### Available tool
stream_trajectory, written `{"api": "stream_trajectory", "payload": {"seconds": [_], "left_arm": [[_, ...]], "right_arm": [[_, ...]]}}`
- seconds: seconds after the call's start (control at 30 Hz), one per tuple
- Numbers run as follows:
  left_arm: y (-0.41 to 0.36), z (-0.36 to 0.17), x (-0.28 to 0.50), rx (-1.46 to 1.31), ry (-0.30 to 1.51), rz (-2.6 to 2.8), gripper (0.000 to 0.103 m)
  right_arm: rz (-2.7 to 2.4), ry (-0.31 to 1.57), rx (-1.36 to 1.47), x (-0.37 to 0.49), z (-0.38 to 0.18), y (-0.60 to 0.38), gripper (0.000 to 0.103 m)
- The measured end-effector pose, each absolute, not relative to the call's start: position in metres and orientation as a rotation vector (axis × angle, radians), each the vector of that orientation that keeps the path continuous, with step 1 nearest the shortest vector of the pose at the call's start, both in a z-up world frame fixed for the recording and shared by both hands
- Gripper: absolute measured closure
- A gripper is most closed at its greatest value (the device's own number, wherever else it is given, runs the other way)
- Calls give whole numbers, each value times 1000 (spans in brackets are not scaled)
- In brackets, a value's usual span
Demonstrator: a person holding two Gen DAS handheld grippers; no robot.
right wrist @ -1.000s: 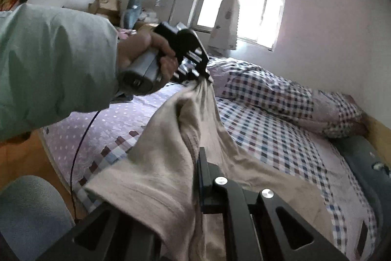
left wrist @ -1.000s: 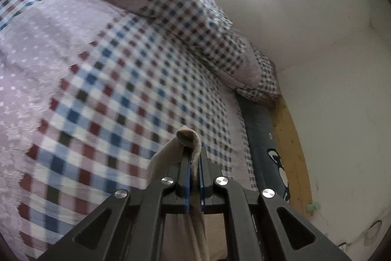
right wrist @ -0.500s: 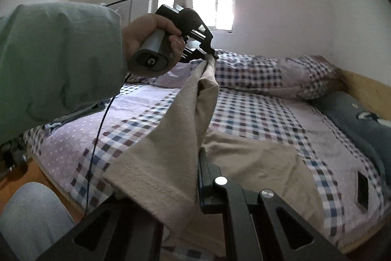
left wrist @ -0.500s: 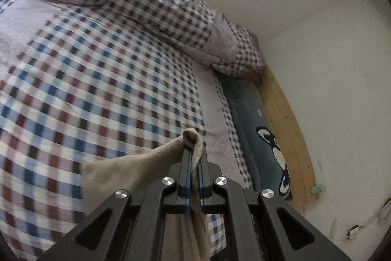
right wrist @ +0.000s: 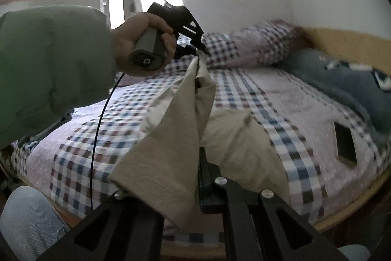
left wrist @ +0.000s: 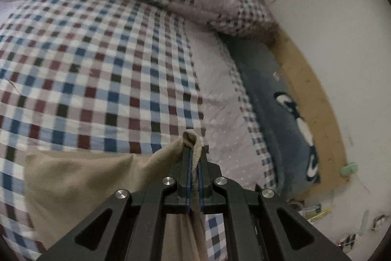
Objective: Fold clothes
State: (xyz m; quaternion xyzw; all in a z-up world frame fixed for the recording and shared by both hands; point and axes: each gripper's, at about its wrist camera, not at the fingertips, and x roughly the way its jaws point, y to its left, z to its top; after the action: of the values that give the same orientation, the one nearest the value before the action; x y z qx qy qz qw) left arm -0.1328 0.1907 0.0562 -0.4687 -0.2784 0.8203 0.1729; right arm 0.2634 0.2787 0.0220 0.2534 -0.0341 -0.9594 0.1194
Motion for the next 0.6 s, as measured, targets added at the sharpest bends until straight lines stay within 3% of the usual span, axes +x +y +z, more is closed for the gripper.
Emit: {"api": "stream_trajectory", "payload": {"seconds": [0.3,0.6], "left_arm": [[260,3,-158,-1480,-685,2404,100],[272,-32,-172,-1552,-654,2465,100]], "right_arm": [[-2762,-396,939,236,-25,352,99],[-2756,-629,1127,226,-63,407,99]]}}
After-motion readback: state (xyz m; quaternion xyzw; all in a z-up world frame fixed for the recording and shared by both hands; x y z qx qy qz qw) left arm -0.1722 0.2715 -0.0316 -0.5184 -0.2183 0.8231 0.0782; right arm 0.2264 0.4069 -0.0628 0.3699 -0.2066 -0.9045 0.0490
